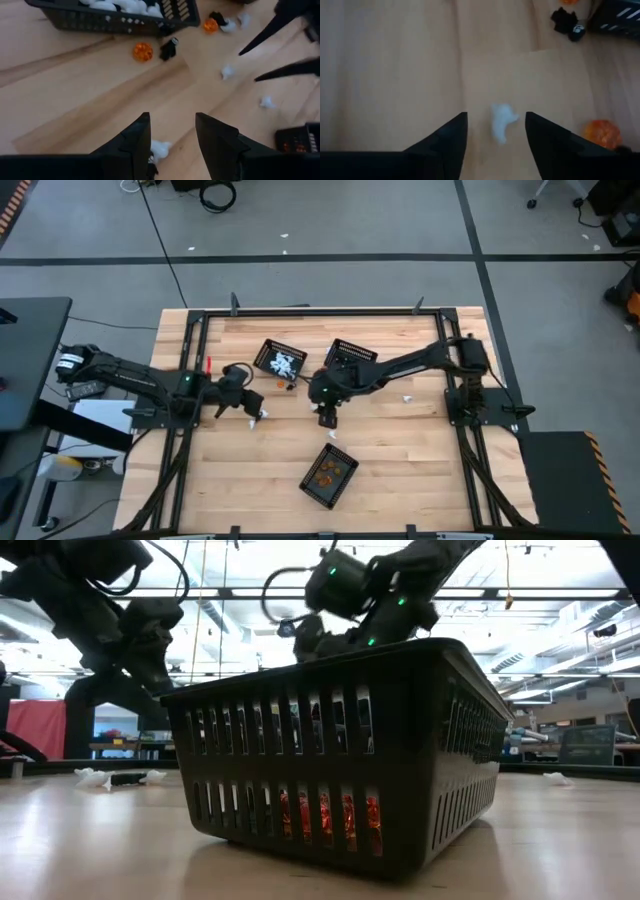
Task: Sort Halloween decoration
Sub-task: Put the white ghost toy into the top left black basket
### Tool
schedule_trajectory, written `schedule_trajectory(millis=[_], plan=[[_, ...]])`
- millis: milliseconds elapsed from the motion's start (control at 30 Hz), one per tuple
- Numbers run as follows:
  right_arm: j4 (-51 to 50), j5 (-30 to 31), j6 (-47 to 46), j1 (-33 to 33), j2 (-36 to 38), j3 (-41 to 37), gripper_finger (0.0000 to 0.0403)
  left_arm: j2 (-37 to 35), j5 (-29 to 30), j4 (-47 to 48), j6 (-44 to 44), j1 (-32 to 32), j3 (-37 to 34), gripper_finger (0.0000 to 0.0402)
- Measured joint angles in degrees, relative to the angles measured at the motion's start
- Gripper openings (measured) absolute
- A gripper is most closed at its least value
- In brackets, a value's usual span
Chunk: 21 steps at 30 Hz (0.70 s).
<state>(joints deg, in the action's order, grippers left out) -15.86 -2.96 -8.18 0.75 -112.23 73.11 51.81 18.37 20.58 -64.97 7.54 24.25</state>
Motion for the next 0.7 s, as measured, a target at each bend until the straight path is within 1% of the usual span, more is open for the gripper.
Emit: schedule_trajectory(millis=[133,233,300,400,533,700], plan=[[-0.1,3.2,2.1,0.3,-3.9,2.9,0.0221,0.0,-0.3,0.1,0.0,-1.0,0.0,0.0164],[-0.1,2.8,2.8,0.3,-5.8,4.3,0.0221,0.0,-0.7,0.2,0.0,-1.0,0.0,0.0164],[-1.9,2.5,3.4,0.3,-7.1,4.4,0.0216,0.0,-1.5,0.3,0.1,-1.0,0.0,0.0164],[-3.5,2.7,4.2,-0.1,-7.4,4.5,0.0205,0.0,-1.7,0.8,0.1,-1.0,0.0,0.0164],[-3.5,5.3,6.2,-1.0,-7.4,4.1,0.0182,0.0,-1.7,1.2,0.1,-0.9,0.0,0.0164],[-3.4,5.6,6.5,-1.1,-7.4,4.1,0.0134,0.0,-1.7,1.4,0.2,-0.9,0.0,0.0164]])
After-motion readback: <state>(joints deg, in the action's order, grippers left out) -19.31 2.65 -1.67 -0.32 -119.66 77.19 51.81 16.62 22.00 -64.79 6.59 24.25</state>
